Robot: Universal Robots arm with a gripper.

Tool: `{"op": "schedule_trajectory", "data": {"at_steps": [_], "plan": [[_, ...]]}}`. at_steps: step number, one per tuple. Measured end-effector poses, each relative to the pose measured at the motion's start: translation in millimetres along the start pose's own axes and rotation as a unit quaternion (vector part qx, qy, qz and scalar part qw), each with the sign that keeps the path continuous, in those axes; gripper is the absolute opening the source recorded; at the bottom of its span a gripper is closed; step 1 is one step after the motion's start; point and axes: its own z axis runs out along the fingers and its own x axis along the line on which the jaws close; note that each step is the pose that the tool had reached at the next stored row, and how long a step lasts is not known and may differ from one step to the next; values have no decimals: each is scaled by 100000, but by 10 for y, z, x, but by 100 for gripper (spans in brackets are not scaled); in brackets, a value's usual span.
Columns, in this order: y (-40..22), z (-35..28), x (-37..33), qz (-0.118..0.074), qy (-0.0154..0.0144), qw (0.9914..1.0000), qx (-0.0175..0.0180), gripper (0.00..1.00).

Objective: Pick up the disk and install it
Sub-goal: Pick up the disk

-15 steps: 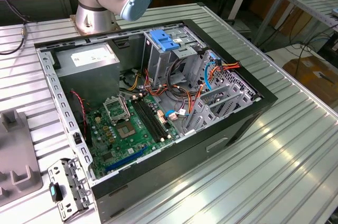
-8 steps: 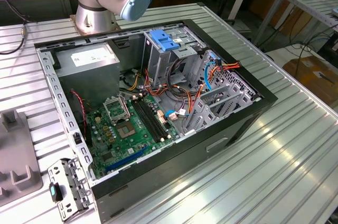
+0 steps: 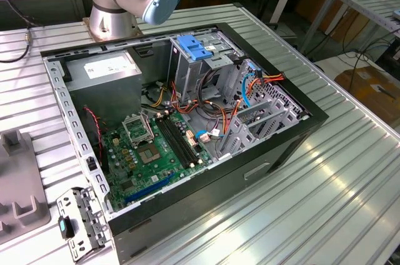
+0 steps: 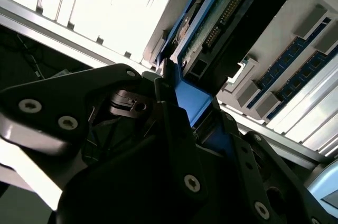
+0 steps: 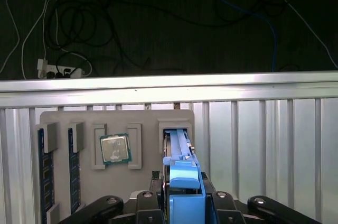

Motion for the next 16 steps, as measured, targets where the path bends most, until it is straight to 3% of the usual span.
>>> {"op": "schedule_trajectory", "data": {"at_steps": [13, 16], "plan": [[-6, -200, -3, 1, 1, 100000, -4, 37], [-9, -292, -4, 2, 7, 100000, -3, 37]]}}
